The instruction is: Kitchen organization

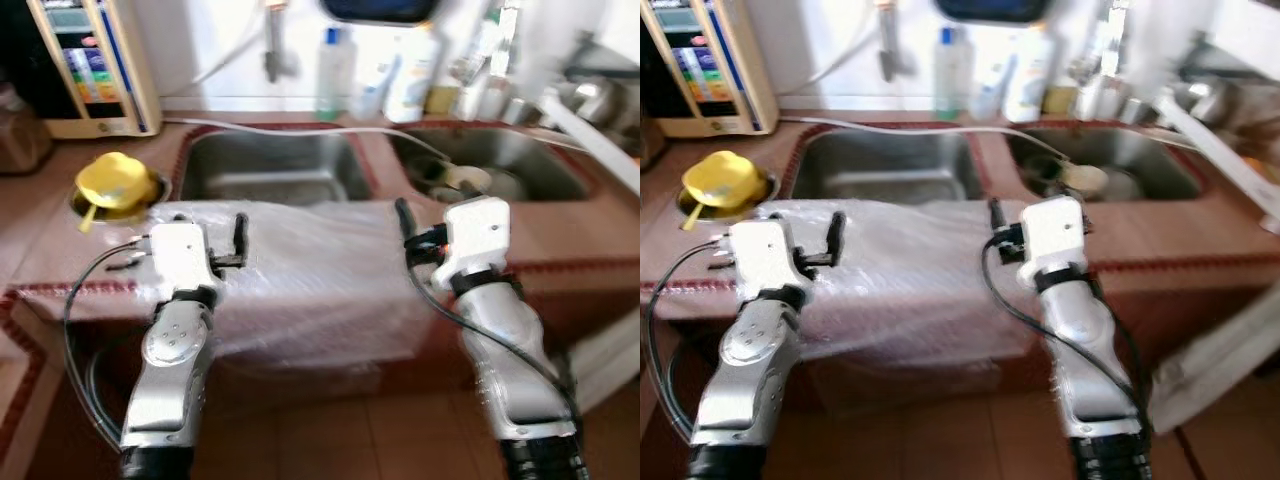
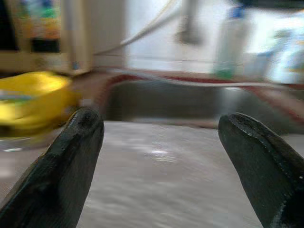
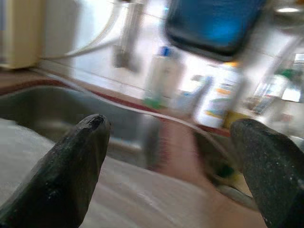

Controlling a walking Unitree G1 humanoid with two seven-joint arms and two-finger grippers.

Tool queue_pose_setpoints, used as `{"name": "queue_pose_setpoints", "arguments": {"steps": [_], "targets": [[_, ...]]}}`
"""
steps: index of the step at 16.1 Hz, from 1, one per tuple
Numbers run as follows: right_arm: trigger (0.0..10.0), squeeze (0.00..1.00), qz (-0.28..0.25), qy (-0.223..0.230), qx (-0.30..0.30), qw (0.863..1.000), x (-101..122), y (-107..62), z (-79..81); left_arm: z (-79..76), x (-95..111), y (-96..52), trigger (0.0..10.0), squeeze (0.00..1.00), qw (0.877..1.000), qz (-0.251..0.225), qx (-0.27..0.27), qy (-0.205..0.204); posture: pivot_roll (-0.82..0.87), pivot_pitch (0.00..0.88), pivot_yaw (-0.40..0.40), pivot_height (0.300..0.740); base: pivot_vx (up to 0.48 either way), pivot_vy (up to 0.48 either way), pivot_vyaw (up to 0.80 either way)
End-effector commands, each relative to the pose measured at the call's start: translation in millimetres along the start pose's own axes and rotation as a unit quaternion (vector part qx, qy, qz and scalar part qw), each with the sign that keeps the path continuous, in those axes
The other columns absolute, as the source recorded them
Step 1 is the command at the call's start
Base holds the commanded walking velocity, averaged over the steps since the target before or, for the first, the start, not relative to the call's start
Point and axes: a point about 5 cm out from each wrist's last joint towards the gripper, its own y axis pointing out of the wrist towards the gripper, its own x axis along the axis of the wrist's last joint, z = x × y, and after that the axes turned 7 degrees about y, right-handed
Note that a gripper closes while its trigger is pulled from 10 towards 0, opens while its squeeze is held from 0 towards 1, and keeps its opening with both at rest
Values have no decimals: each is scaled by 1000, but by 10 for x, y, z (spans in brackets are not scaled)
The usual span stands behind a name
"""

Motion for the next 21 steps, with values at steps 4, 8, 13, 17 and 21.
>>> {"name": "queue_pose_setpoints", "arguments": {"steps": [4,8,13,17,21], "targets": [[10000,0,5,-7,-11,1000,-19,-22,-85,-6,-14,17,10000,0,1000,11,19,1,-65,60,-38,740,0,0,0],[10000,0,6,-14,-16,1000,-21,-31,-104,-40,-10,19,10000,0,1000,10,11,1,-70,62,-35,740,0,0,595],[10000,0,7,-8,-19,1000,-24,-29,-103,-96,-17,18,10000,0,1000,17,3,-12,-71,64,-41,740,0,0,631],[10000,0,10,-5,-37,999,-34,-41,-161,-174,-4,21,10000,0,999,11,-26,-17,-70,63,-37,740,0,0,0],[10000,0,9,-2,-56,998,-52,-37,-181,-181,37,70,10000,0,999,6,-42,-14,-61,60,-20,740,0,-63,0]]}}
